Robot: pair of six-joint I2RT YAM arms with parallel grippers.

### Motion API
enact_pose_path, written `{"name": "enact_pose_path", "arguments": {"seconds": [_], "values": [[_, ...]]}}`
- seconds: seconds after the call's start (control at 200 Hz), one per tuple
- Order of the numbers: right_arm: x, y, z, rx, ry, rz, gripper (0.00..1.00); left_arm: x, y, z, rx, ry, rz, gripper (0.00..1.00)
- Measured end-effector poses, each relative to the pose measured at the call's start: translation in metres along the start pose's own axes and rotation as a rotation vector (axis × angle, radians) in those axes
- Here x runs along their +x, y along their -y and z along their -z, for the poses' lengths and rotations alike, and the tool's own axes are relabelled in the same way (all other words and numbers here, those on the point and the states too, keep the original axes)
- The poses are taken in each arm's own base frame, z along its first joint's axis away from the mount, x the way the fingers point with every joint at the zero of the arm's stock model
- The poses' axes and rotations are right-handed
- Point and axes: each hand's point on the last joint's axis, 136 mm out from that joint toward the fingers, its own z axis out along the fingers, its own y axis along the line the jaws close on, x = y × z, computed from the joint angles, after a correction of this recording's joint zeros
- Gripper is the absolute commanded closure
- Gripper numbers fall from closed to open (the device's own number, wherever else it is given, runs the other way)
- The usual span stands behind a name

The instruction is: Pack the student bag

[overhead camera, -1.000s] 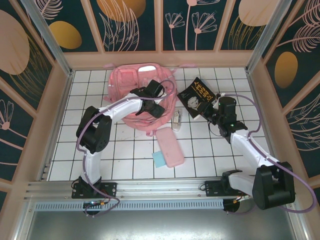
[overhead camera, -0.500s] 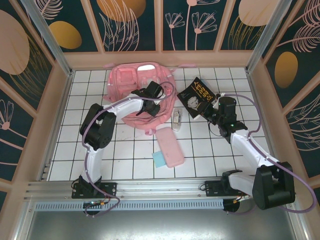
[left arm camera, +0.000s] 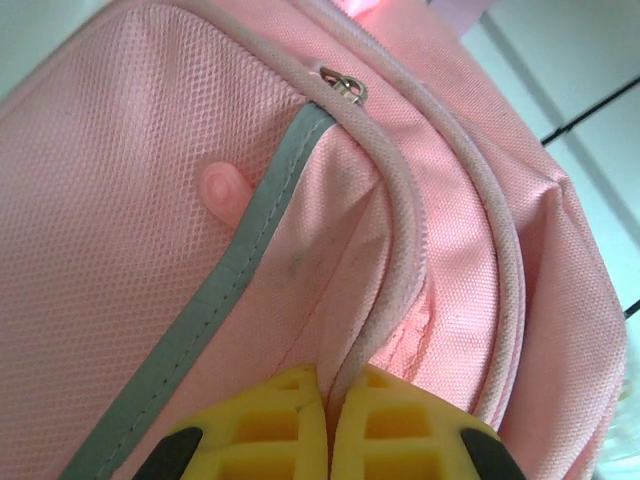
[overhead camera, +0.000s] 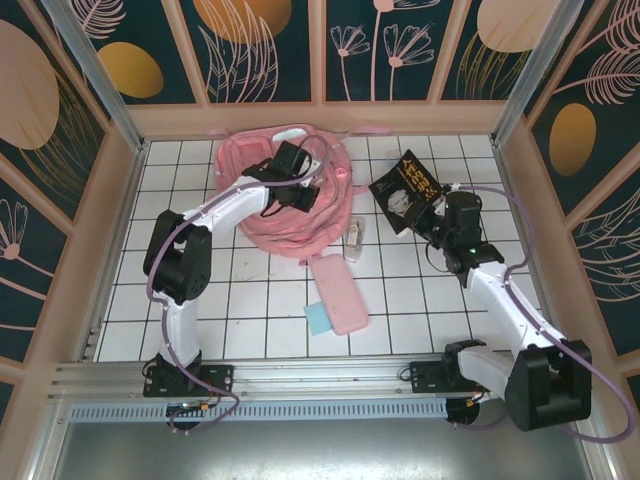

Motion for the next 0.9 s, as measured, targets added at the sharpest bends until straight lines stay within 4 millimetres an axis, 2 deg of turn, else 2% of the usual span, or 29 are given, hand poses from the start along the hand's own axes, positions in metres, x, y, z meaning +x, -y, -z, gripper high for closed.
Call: {"name": "enact_pose_path", "arguments": {"seconds": [0.135, 0.28, 0.425, 0.65, 0.791, 0.901], "values": [[-0.009, -0.004, 0.008, -0.008, 0.027, 0.012, 1.0, -0.039, 0.01, 0.024, 0.033, 0.076, 0.073, 1.0], [0.0, -0.013, 0.007, -0.072, -0.015, -0.006, 1.0, -0.067, 0.013, 0.045, 0.079, 0.131, 0.157, 1.0], [0.021, -0.027, -0.002, -0.184, -0.063, -0.056, 1.0, -0.075, 0.012, 0.054, 0.11, 0.142, 0.217, 1.0], [0.085, -0.062, -0.035, -0.305, -0.243, -0.094, 1.0, -0.087, 0.017, 0.067, 0.139, 0.159, 0.263, 1.0], [0.105, -0.076, -0.055, -0.358, -0.278, -0.129, 1.0, -0.091, 0.02, 0.07, 0.156, 0.165, 0.276, 1.0], [0.115, -0.081, -0.082, -0.376, -0.293, -0.162, 1.0, -0.091, 0.021, 0.07, 0.163, 0.163, 0.286, 1.0]]}}
